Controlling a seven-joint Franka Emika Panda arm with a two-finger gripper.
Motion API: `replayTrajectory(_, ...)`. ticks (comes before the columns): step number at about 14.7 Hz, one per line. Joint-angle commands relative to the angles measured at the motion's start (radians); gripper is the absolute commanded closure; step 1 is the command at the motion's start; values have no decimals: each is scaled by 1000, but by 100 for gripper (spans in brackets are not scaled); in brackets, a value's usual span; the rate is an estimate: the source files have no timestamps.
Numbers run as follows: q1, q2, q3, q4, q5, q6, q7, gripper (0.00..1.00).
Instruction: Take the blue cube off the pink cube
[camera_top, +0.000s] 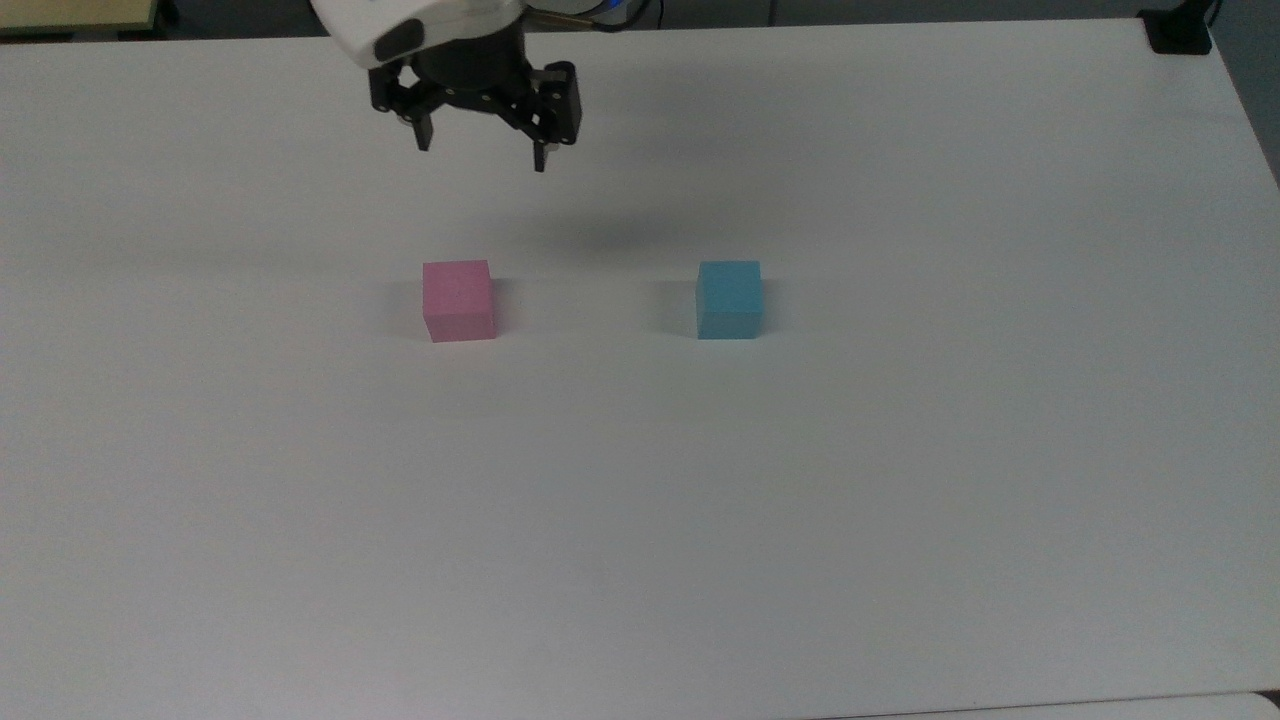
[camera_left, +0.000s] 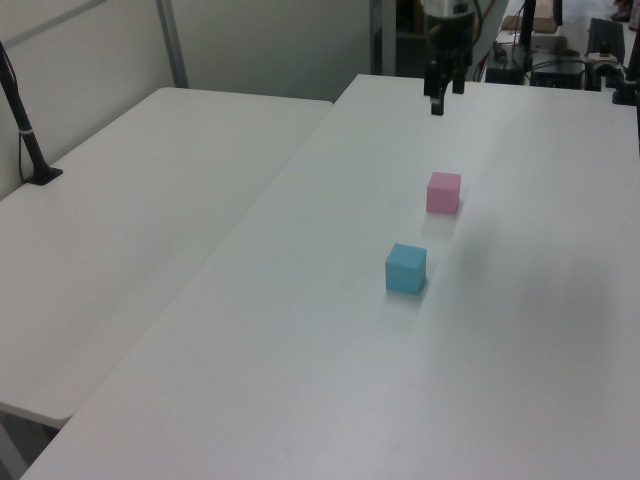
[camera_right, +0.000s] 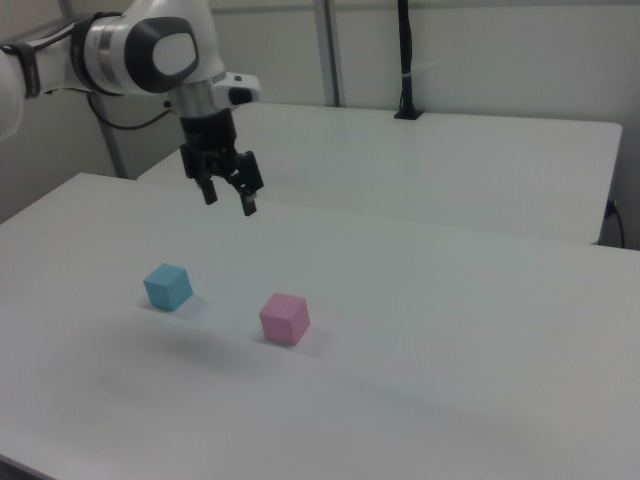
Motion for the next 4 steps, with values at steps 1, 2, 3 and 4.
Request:
replayTrajectory(1, -36, -31, 12, -36, 1, -2, -9, 0)
replayTrajectory(2, -37, -31, 12, -36, 1, -2, -12, 0)
replayTrajectory(3, -37, -29, 12, -39, -1, -1, -14, 0)
replayTrajectory(4, -37, -31, 12, -42, -1, -1, -14, 0)
